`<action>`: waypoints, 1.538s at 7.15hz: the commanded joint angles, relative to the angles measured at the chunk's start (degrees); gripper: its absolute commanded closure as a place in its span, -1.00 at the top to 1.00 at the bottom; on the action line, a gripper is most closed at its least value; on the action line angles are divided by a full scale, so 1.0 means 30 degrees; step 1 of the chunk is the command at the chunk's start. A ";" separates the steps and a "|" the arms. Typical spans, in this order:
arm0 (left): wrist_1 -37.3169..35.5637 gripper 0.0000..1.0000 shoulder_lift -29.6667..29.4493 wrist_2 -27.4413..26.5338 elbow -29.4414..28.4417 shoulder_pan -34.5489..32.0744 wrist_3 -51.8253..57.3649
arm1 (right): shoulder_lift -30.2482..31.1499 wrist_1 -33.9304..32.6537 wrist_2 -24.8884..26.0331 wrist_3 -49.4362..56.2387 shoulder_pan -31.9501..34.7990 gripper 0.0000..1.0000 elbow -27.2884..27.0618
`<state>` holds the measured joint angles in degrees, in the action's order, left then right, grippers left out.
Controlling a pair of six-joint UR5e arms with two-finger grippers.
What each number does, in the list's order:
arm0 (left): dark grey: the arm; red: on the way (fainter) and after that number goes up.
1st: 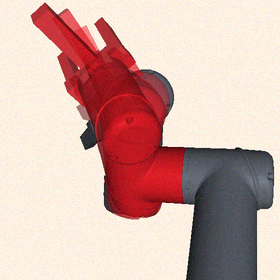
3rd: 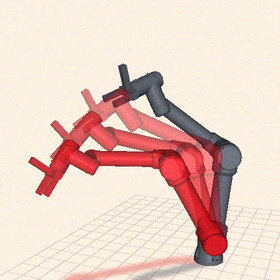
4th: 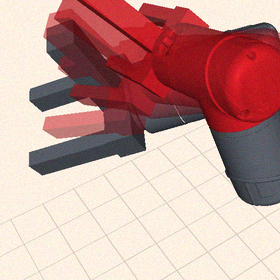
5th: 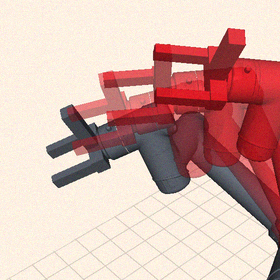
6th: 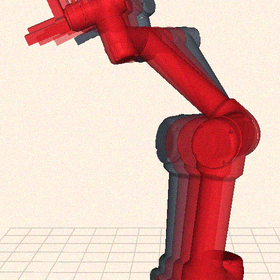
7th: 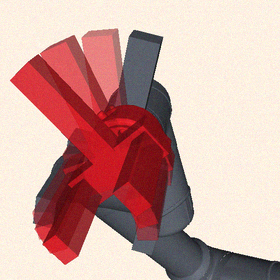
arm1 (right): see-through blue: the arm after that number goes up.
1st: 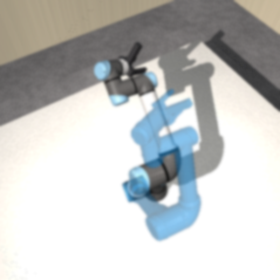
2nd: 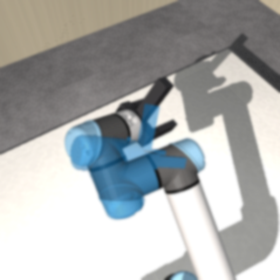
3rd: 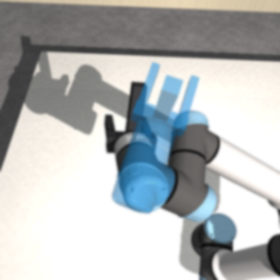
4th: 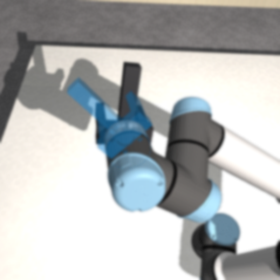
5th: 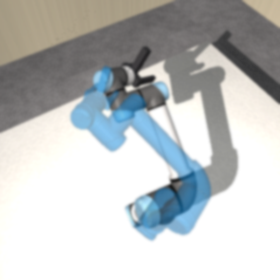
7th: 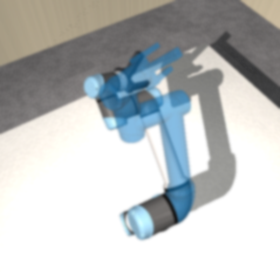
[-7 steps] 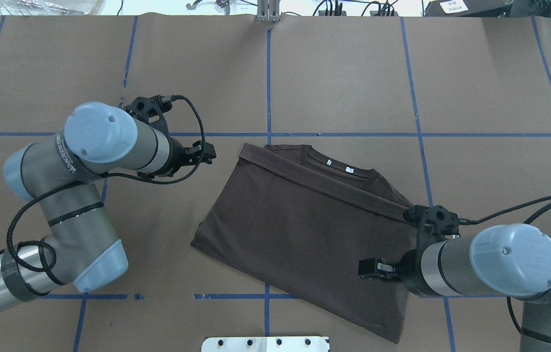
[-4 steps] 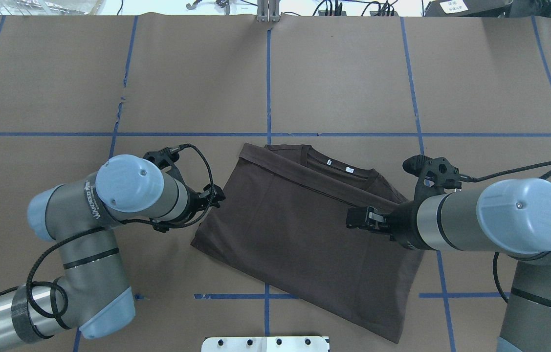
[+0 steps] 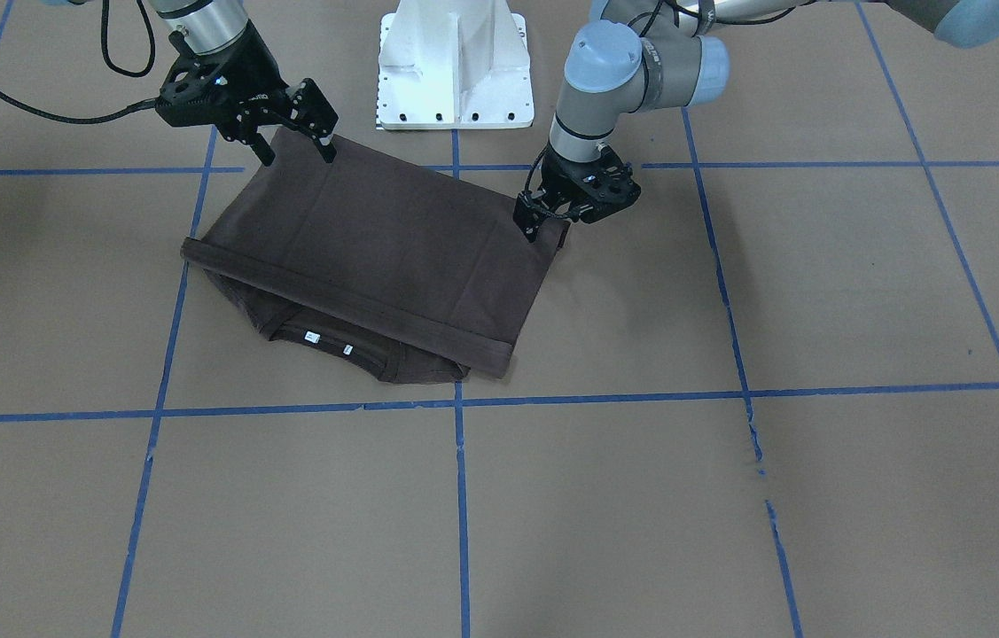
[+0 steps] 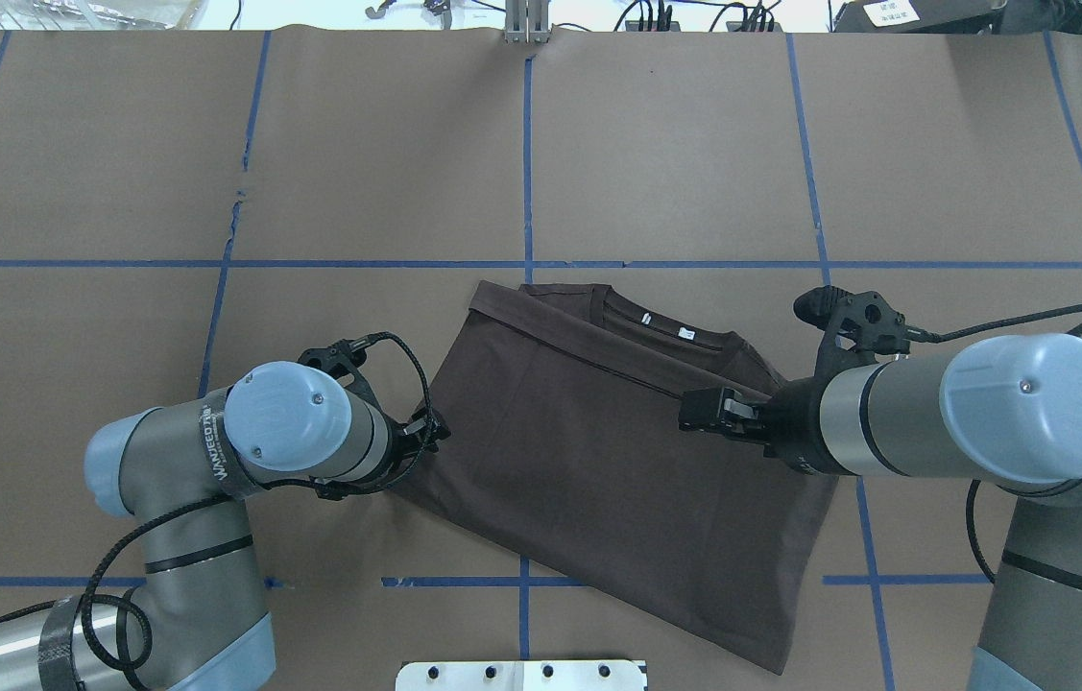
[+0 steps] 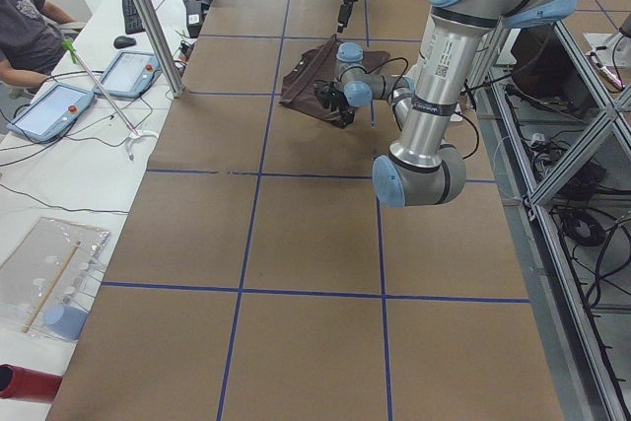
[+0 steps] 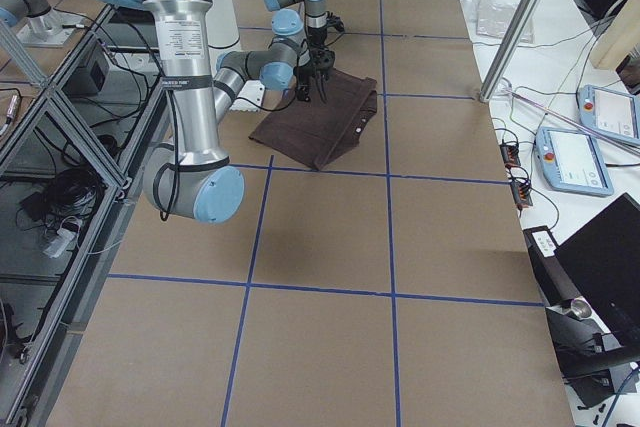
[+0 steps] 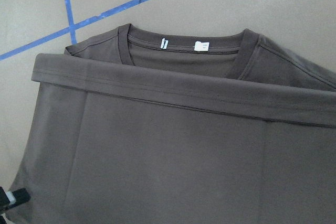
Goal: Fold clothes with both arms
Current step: 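Lower the left gripper to the shirt's corner nearest it while the right gripper holds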
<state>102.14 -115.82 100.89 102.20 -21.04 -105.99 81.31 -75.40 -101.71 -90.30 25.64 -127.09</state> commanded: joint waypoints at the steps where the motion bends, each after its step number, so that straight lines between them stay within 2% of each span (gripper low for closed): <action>1: -0.0003 -0.65 0.0112 -0.0056 -0.0022 0.0040 -0.0323 | -0.0003 -0.0003 -0.0023 0.0011 0.0039 1.00 0.0002; 2: -0.0003 -0.97 0.0112 -0.0085 -0.0051 0.0040 -0.0091 | -0.0003 -0.0003 -0.0023 0.0011 0.0039 1.00 0.0002; 6: -0.0091 -1.00 -0.0034 0.0062 -0.0051 -0.0134 0.0116 | -0.0003 0.0027 0.0035 -0.0019 0.0068 1.00 0.0323; 8: -0.1609 -1.00 -0.0820 0.0003 -0.0109 -0.1765 0.1919 | -0.0003 0.0027 0.0006 -0.0019 0.0068 1.00 0.0353; 9: -0.1586 -1.00 -0.1202 -0.0026 -0.0719 -0.2936 0.2890 | -0.0003 0.0027 0.0035 -0.0048 0.0068 1.00 0.0353; 11: -0.1033 -1.00 -0.4147 -0.0026 -0.4803 -0.4494 0.4301 | 0.0026 0.0027 0.0035 -0.0048 0.0097 1.00 0.0353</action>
<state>98.00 -122.82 100.83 95.17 -31.56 -95.55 81.32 -75.32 -101.61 -90.43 25.87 -126.04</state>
